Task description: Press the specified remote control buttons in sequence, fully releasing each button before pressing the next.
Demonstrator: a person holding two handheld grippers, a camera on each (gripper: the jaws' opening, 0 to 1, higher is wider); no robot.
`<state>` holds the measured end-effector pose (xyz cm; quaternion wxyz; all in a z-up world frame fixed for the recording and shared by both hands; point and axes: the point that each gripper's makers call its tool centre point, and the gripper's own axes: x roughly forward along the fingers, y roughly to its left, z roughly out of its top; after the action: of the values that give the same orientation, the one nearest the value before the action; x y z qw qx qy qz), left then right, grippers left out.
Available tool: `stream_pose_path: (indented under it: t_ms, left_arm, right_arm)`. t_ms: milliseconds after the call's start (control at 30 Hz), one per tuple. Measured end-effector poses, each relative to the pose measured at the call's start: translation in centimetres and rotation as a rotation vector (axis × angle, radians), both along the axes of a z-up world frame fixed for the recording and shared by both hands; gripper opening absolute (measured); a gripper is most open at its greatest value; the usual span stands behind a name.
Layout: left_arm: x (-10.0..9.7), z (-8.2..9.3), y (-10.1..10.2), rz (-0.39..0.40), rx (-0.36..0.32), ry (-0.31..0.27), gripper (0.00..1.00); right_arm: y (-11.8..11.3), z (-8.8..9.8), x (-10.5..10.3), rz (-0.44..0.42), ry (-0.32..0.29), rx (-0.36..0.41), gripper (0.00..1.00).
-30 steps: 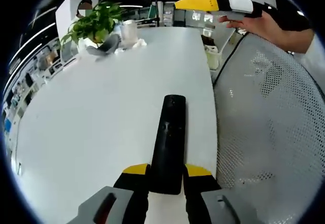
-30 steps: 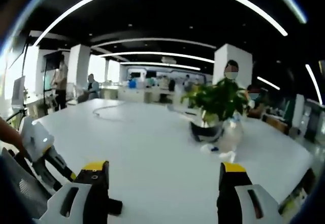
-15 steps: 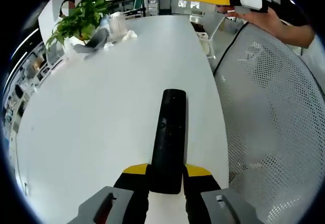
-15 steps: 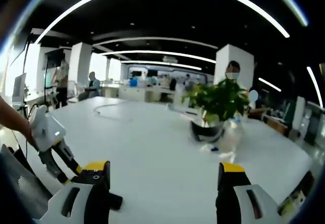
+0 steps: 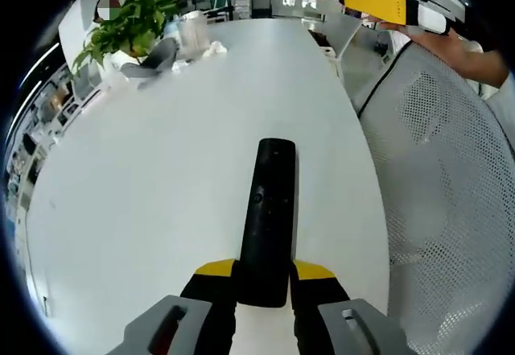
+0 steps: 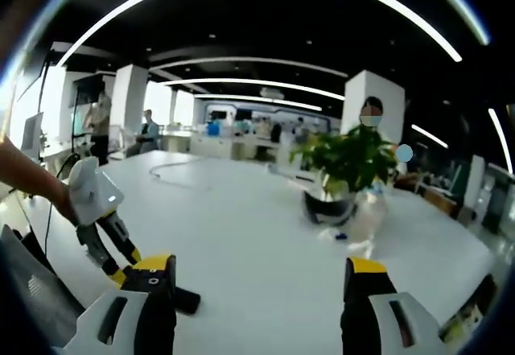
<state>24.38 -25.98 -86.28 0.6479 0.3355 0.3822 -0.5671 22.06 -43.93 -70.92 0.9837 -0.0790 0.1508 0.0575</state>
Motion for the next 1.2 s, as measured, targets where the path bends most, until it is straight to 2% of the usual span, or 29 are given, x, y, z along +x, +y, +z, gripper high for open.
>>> stream_pose_path:
  t_ms: [333, 833, 1200]
  left_arm:
    - [2.2, -0.1, 0.2, 0.043, 0.028, 0.013, 0.25]
    - [3.8, 0.0, 0.1, 0.056, 0.074, 0.024, 0.24]
    - [5.0, -0.1, 0.0, 0.082, 0.055, 0.024, 0.24]
  right_arm:
    - [-0.1, -0.3, 0.0, -0.006, 0.012, -0.019, 0.85]
    - [-0.2, -0.5, 0.0, -0.005, 0.02, -0.024, 0.84]
    - [0.0, -0.6, 0.0, 0.001, 0.031, -0.029, 0.83]
